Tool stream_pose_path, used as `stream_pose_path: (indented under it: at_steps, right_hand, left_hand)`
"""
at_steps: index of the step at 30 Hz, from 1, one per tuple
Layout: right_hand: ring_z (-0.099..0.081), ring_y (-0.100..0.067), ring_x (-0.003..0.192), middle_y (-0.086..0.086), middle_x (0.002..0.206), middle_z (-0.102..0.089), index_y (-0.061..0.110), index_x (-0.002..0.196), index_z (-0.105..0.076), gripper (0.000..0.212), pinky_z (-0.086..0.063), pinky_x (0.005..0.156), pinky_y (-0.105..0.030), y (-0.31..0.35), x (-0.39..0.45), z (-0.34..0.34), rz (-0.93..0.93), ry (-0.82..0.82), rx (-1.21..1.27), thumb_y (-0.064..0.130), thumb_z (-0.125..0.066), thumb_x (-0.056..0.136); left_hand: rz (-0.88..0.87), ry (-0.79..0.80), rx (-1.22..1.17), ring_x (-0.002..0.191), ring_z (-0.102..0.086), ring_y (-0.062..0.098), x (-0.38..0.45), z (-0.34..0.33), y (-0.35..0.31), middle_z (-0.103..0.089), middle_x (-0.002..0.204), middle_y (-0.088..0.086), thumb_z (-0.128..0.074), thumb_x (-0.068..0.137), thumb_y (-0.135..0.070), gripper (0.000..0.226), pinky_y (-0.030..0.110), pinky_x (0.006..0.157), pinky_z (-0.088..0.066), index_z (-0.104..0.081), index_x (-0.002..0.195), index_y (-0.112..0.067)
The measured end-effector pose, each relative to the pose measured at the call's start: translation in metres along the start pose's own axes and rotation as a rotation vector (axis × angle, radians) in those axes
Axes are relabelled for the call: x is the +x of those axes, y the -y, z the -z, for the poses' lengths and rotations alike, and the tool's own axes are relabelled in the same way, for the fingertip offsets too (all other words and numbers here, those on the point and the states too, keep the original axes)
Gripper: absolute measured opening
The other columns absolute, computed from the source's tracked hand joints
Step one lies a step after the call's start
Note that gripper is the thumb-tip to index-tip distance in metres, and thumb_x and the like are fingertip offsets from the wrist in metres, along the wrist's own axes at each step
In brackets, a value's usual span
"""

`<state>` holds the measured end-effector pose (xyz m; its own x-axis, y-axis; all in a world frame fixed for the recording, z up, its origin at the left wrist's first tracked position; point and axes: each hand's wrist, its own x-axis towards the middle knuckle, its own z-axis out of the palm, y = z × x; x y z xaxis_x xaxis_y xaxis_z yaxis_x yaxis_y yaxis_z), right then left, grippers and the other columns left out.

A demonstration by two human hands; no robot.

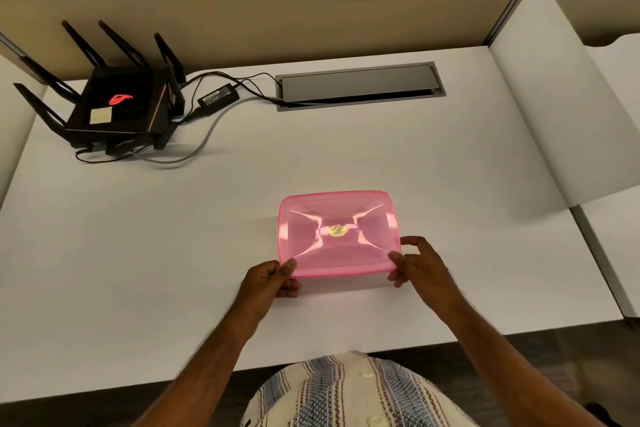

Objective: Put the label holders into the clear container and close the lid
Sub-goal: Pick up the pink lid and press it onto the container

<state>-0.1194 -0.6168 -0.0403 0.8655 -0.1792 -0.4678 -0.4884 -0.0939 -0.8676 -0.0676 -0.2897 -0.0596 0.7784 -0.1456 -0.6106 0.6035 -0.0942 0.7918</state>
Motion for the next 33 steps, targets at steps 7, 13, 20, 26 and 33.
stream_pose_path:
  at_steps: [7,13,20,26,33]
  right_hand:
    - [-0.072,-0.03,0.066,-0.017,0.08,-0.077,0.023,0.123,-0.055,0.042,-0.06,0.067,-0.037,0.003,0.009,0.011,-0.005,0.111,-0.006,0.044,-0.069,0.09]
    - [-0.053,-0.009,0.059,0.003,0.066,-0.06,0.038,0.101,-0.064,0.024,-0.04,0.052,-0.027,0.016,0.043,0.022,0.045,-0.026,-0.137,0.059,-0.057,0.094]
    - [-0.06,-0.009,0.066,0.003,0.086,-0.067,0.024,0.101,-0.068,0.02,-0.047,0.052,-0.021,0.053,0.093,0.006,0.055,-0.106,-0.115,0.043,-0.065,0.098]
    - [-0.063,-0.016,0.076,-0.006,0.094,-0.071,0.012,0.093,-0.067,0.031,-0.05,0.064,-0.03,0.052,0.102,0.0,0.029,-0.116,-0.061,0.043,-0.068,0.095]
    - [-0.059,-0.013,0.077,0.0,0.09,-0.069,0.009,0.094,-0.068,0.021,-0.044,0.066,-0.024,0.058,0.103,0.002,0.025,-0.096,-0.044,0.03,-0.068,0.097]
  left_hand:
    - [-0.059,0.019,0.161,0.074,-0.075,0.03,0.003,0.005,-0.003,-0.076,0.078,0.015,-0.069,0.085,-0.055,0.053,0.04,0.076,-0.063,-0.072,0.083,-0.002]
    - [-0.212,-0.172,0.47,0.052,-0.058,0.012,0.021,0.017,-0.018,-0.064,0.062,0.008,-0.05,0.085,-0.079,0.068,0.031,0.057,-0.049,-0.055,0.067,-0.014]
    - [-0.179,-0.259,0.168,0.099,-0.069,0.014,0.07,-0.011,-0.075,-0.072,0.102,-0.009,-0.069,0.09,-0.048,0.019,0.031,0.084,-0.055,-0.071,0.093,-0.03]
    - [-0.09,-0.275,0.005,0.092,-0.068,0.022,0.081,-0.023,-0.085,-0.075,0.105,0.01,-0.078,0.087,-0.026,0.024,0.035,0.082,-0.054,-0.074,0.102,-0.008]
    - [-0.046,-0.294,-0.139,0.086,-0.069,0.024,0.081,-0.026,-0.088,-0.075,0.102,0.014,-0.082,0.083,-0.015,0.023,0.037,0.081,-0.056,-0.075,0.101,-0.003]
